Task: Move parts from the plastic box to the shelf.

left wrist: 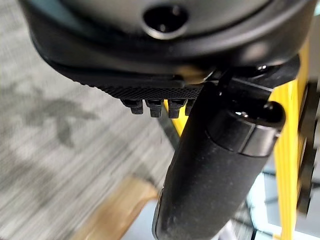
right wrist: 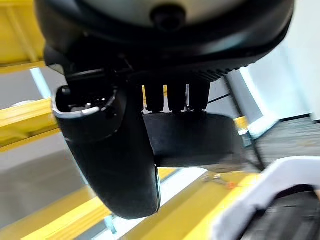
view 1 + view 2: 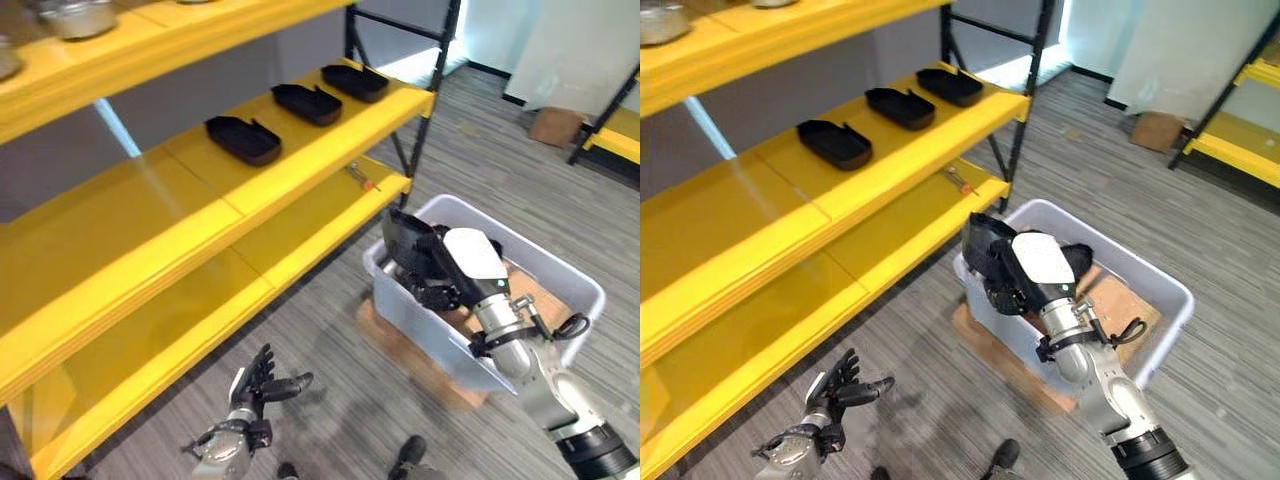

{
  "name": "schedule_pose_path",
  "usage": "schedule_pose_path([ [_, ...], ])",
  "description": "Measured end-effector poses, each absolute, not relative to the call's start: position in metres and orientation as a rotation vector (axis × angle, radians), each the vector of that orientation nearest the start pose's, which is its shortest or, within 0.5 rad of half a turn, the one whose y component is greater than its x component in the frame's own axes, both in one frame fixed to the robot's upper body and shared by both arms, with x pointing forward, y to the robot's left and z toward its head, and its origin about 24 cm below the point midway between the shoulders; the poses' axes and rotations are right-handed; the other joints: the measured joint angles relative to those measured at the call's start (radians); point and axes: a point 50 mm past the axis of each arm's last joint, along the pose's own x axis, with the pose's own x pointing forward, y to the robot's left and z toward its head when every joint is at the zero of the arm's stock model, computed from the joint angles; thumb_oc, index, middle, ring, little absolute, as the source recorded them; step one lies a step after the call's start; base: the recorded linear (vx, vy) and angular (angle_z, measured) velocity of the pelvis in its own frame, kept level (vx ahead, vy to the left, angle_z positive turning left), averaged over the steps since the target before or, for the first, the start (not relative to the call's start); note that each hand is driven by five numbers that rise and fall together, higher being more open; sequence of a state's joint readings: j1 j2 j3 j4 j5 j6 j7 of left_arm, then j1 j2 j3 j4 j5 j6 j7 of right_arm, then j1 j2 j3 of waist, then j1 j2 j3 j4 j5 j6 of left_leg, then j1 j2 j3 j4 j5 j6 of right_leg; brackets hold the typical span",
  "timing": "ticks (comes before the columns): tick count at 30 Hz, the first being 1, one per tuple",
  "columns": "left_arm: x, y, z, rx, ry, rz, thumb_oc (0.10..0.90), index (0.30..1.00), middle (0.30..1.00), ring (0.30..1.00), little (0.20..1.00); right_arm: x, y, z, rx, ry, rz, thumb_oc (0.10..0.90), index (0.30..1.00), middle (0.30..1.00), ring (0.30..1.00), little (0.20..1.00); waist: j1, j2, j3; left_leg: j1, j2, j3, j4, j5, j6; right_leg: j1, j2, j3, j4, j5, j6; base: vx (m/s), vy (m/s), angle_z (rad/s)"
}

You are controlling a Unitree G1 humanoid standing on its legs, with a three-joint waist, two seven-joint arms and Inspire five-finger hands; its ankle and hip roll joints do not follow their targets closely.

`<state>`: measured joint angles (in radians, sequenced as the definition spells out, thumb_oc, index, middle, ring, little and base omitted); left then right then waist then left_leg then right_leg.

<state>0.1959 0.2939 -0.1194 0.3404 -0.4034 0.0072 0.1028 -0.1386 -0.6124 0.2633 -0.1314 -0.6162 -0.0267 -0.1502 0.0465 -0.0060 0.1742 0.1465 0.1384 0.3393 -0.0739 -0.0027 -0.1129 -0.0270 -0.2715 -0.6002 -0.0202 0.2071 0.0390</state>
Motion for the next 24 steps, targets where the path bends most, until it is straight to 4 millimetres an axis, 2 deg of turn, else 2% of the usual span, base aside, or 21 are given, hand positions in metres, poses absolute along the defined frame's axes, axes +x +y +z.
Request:
schedule_pose_path([
  [4,0.170,0.237,-0.066,-0.031,0.552,0.236,0.900,1.000,1.000,1.000,1.000,0.268,-0.175,0.109,-1.170,-0.385,0.107,0.400,0.300,0.300,0.300,0.300,0.046,-0.012,-0.005,-0.032,-0.022,-0.032,0.045,-0.021,0.020,0.010,-0.030,0.002,0.007,0.010,0.003,0.05,0.249,0.23],
  [5,0.173,0.237,-0.065,-0.033,0.541,0.237,0.900,1.000,1.000,1.000,1.000,0.268,-0.174,0.108,-1.166,-0.379,0.106,0.400,0.300,0.300,0.300,0.300,0.041,-0.018,-0.006,-0.054,-0.025,-0.053,0.075,-0.032,0.031,0.017,-0.041,-0.003,0.007,0.011,0.002,0.06,0.198,0.50],
  [6,0.171,0.236,-0.066,-0.040,0.545,0.240,0.900,1.000,1.000,1.000,1.000,0.268,-0.175,0.109,-1.177,-0.380,0.112,0.400,0.300,0.300,0.300,0.300,0.046,-0.007,-0.017,-0.045,-0.032,-0.075,0.054,-0.032,0.031,0.024,-0.046,-0.014,0.010,0.013,0.003,0.05,0.195,0.54],
  [7,0.172,0.235,-0.065,-0.042,0.541,0.238,0.900,1.000,1.000,1.000,1.000,0.269,-0.175,0.110,-1.185,-0.380,0.107,0.400,0.300,0.300,0.300,0.300,0.053,-0.008,-0.017,-0.042,-0.040,-0.087,0.047,-0.031,0.030,0.029,-0.055,-0.023,0.013,0.013,0.004,0.07,0.196,0.48],
  [9,0.169,0.236,-0.067,-0.035,0.549,0.241,0.900,1.000,1.000,1.000,1.000,0.269,-0.175,0.110,-1.201,-0.387,0.107,0.400,0.300,0.300,0.300,0.300,0.072,-0.019,-0.023,-0.038,-0.062,-0.103,0.049,-0.033,0.035,0.043,-0.082,-0.039,0.024,0.016,0.007,0.10,0.240,0.33],
  [10,0.167,0.238,-0.067,-0.034,0.554,0.250,0.900,1.000,1.000,1.000,1.000,0.270,-0.174,0.112,-1.220,-0.397,0.103,0.400,0.300,0.300,0.300,0.300,0.084,-0.029,-0.026,-0.047,-0.080,-0.116,0.052,-0.041,0.048,0.046,-0.103,-0.040,0.035,0.024,0.019,0.10,0.263,0.29],
  [13,0.165,0.238,-0.069,-0.031,0.562,0.252,0.900,1.000,1.000,1.000,1.000,0.272,-0.172,0.116,-1.246,-0.419,0.094,0.400,0.300,0.300,0.300,0.300,0.077,-0.045,-0.032,-0.058,-0.121,-0.144,0.052,-0.039,0.078,0.039,-0.158,-0.036,0.067,0.046,0.035,0.01,0.113,0.36],
  [14,0.164,0.239,-0.069,-0.030,0.562,0.253,0.900,1.000,1.000,1.000,1.000,0.273,-0.172,0.117,-1.255,-0.424,0.095,0.400,0.300,0.300,0.300,0.300,0.074,-0.050,-0.034,-0.065,-0.132,-0.152,0.051,-0.032,0.087,0.037,-0.170,-0.023,0.080,0.058,0.021,-0.04,0.094,0.56],
  [15,0.166,0.237,-0.069,-0.030,0.560,0.250,0.900,1.000,1.000,1.000,1.000,0.273,-0.173,0.118,-1.271,-0.428,0.095,0.400,0.300,0.300,0.300,0.300,0.052,-0.046,-0.035,-0.072,-0.146,-0.182,0.058,-0.026,0.106,-0.005,-0.201,0.097,0.167,0.070,0.018,0.03,0.116,0.62],
  [16,0.167,0.237,-0.068,-0.028,0.557,0.249,0.900,1.000,1.000,1.000,1.000,0.273,-0.174,0.118,-1.282,-0.429,0.096,0.400,0.300,0.300,0.300,0.300,0.042,-0.040,-0.034,-0.076,-0.141,-0.197,0.054,-0.017,0.118,-0.043,-0.205,0.184,0.229,0.067,0.013,0.03,0.111,0.68],
  [17,0.168,0.239,-0.067,-0.017,0.554,0.249,0.900,1.000,1.000,1.000,1.000,0.273,-0.173,0.118,-1.288,-0.433,0.099,0.400,0.300,0.300,0.300,0.300,0.031,-0.032,-0.032,-0.083,-0.135,-0.213,0.054,-0.016,0.124,-0.077,-0.178,0.280,0.273,0.026,0.039,0.06,0.112,0.39],
  [18,0.169,0.242,-0.066,-0.004,0.552,0.255,0.900,1.000,1.000,1.000,1.000,0.272,-0.170,0.117,-1.286,-0.441,0.112,0.400,0.300,0.300,0.300,0.300,0.027,-0.029,-0.030,-0.085,-0.123,-0.229,0.050,-0.012,0.132,-0.107,-0.123,0.391,0.313,-0.066,0.068,0.07,0.013,0.45],
  [19,0.169,0.249,-0.063,0.039,0.554,0.247,0.900,1.000,1.000,1.000,1.000,0.270,-0.163,0.112,-1.276,-0.451,0.147,0.400,0.300,0.300,0.300,0.300,0.007,-0.022,-0.025,-0.087,-0.113,-0.244,0.043,-0.006,0.132,-0.127,-0.012,0.515,0.335,-0.143,0.085,0.11,-0.004,0.23],
  [20,0.170,0.250,-0.062,0.067,0.552,0.233,0.900,1.000,1.000,1.000,1.000,0.269,-0.160,0.111,-1.277,-0.461,0.166,0.400,0.300,0.300,0.300,0.300,0.013,-0.028,-0.025,-0.081,-0.121,-0.253,0.035,-0.016,0.145,-0.140,0.018,0.486,0.317,-0.163,0.078,0.13,-0.055,0.11],
  [21,0.171,0.248,-0.062,0.073,0.551,0.229,0.900,1.000,1.000,1.000,1.000,0.269,-0.157,0.112,-1.274,-0.471,0.175,0.400,0.300,0.300,0.300,0.300,0.012,-0.027,-0.023,-0.081,-0.123,-0.252,0.030,-0.021,0.149,-0.158,0.040,0.485,0.302,-0.172,0.065,0.08,-0.042,-0.02],
  [23,0.175,0.242,-0.063,0.070,0.545,0.205,0.900,1.000,1.000,1.000,1.000,0.268,-0.156,0.113,-1.284,-0.491,0.196,0.400,0.300,0.300,0.300,0.300,-0.026,0.000,-0.006,-0.083,-0.119,-0.284,0.024,-0.013,0.147,-0.179,0.090,0.539,0.217,-0.158,0.067,0.12,-0.073,0.42],
  [24,0.177,0.239,-0.063,0.069,0.545,0.189,0.900,1.000,1.000,1.000,1.000,0.268,-0.156,0.113,-1.290,-0.492,0.200,0.400,0.300,0.300,0.300,0.300,-0.036,0.008,-0.001,-0.073,-0.120,-0.298,0.015,-0.013,0.147,-0.192,0.087,0.550,0.175,-0.141,0.069,0.14,-0.093,0.49],
])
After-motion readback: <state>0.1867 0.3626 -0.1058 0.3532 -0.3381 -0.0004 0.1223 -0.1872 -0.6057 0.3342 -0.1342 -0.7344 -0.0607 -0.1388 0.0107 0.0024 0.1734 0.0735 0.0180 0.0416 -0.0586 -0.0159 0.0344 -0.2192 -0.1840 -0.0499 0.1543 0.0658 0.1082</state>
